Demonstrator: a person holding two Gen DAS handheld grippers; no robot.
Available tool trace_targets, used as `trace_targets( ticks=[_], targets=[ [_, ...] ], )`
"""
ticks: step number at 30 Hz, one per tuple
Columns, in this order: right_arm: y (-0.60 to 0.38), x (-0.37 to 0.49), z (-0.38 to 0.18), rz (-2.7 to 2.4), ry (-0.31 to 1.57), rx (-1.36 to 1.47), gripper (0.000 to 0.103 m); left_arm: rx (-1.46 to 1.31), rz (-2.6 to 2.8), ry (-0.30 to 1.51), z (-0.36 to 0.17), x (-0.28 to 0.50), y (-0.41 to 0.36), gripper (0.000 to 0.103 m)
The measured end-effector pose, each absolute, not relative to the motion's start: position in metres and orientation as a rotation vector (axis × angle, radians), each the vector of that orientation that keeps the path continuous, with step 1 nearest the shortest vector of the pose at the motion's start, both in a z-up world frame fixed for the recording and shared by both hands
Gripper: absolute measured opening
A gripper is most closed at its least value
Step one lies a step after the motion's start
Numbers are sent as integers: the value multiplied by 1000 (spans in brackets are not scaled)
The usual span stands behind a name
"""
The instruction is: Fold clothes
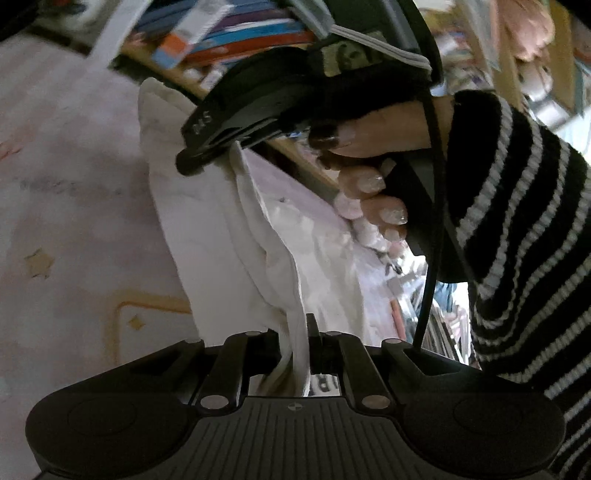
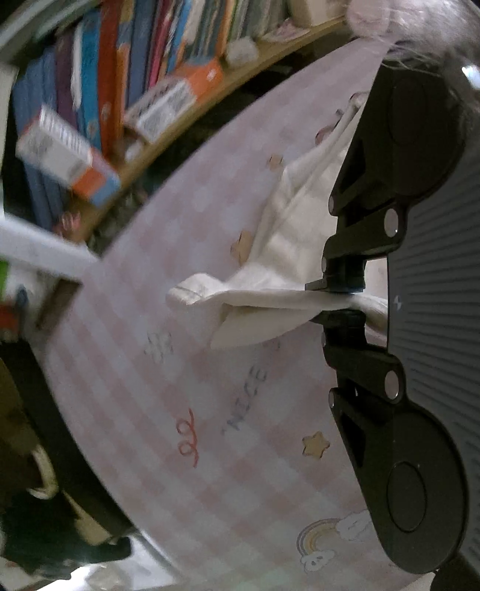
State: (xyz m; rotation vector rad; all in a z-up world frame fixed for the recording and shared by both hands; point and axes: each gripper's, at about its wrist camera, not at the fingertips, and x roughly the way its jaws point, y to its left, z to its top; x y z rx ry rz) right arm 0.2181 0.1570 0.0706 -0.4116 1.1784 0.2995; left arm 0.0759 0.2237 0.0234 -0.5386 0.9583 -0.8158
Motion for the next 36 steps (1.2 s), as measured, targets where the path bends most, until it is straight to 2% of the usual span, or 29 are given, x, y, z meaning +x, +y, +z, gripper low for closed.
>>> trace_targets(
  ticks=[15, 22, 28, 29, 31, 33, 36],
  targets=[
    [-42, 168, 126, 324, 996, -211, 7, -405, -803, 907, 66, 47, 64, 9],
    [-125, 157, 112, 414, 918, -160, 7, -314, -731, 944, 70, 35, -10, 10],
    [-180, 151, 77, 423, 936, -55, 7, -195, -676, 1025, 51, 28, -58, 10],
    [-188, 150, 69, 418, 945, -35, 7, -178, -665, 1040, 48, 27, -64, 11],
    [-205, 150, 52, 396, 972, 21, 8, -172, -668, 1077, 42, 22, -74, 24],
    [-221, 151, 35, 366, 1004, 85, 8, -190, -708, 1115, 39, 16, -81, 32],
    [-240, 148, 10, 306, 1071, 193, 15, -218, -776, 1170, 32, 1, -79, 34]
  ],
)
